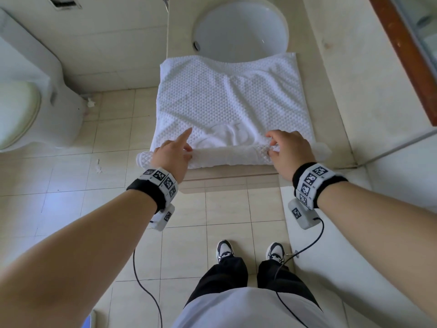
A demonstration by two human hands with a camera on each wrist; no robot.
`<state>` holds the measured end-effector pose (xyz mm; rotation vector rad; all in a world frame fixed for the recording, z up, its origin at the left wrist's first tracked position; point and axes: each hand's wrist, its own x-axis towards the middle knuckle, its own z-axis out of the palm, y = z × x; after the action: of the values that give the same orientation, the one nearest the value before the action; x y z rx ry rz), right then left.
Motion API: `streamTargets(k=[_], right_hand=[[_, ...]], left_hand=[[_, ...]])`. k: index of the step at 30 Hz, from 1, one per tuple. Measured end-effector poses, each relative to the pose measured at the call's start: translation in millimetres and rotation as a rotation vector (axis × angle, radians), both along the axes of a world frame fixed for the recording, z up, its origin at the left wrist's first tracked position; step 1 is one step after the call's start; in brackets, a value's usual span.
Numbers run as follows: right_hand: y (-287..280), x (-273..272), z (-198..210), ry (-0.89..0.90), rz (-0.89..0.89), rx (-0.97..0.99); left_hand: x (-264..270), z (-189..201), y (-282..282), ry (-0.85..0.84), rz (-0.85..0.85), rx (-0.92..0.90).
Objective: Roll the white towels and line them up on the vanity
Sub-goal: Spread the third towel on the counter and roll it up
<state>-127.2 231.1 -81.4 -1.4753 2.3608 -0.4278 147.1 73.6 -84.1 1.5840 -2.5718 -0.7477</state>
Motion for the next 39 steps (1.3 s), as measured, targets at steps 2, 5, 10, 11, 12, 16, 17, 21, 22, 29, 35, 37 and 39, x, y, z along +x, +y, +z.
streamTargets(k=[2, 5, 10, 11, 12, 16, 17, 21, 22, 29, 35, 37, 39], right_hand=[[8, 3, -5, 0.025, -0.004, -0.032], [20, 8, -9, 0.055, 0.023, -0.064], [26, 14, -15, 0.078, 0.035, -0.055], [26, 14, -16, 0.089, 0.037, -0.057], [26, 15, -18, 0.103, 0.039, -0.055], [25, 17, -22, 0.169, 0.045, -0.041], [24, 17, -22, 0.17, 0.038, -0.042], [17, 13, -24, 0.143, 0.029, -0.02], [16, 11, -24, 0.135, 0.031, -0.02], [13, 6, -22, 0.078, 0.026, -0.03], [25, 1, -16, 0.034, 0.111, 0.021], [30, -1, -13, -0.019, 0.108, 0.045], [32, -4, -11, -0.063, 0.098, 0.089]], left_hand=[[4, -3, 9, -0.004, -0.05, -0.085], [11, -8, 21, 0.043, -0.11, -0.15], [22, -16, 25, 0.048, -0.193, -0.158], [24, -19, 24, 0.038, -0.206, -0.179], [24, -23, 24, 0.032, -0.21, -0.198], [19, -28, 19, 0.046, -0.208, -0.215], [19, -28, 16, 0.05, -0.217, -0.206], [18, -23, 7, 0.065, -0.237, -0.16], [18, -22, 6, 0.07, -0.231, -0.149], [16, -19, 6, 0.098, -0.129, -0.056], [24, -10, 19, 0.091, -0.066, 0.157], [25, -6, 21, 0.099, -0.062, 0.217], [24, -4, 17, 0.079, -0.07, 0.264]])
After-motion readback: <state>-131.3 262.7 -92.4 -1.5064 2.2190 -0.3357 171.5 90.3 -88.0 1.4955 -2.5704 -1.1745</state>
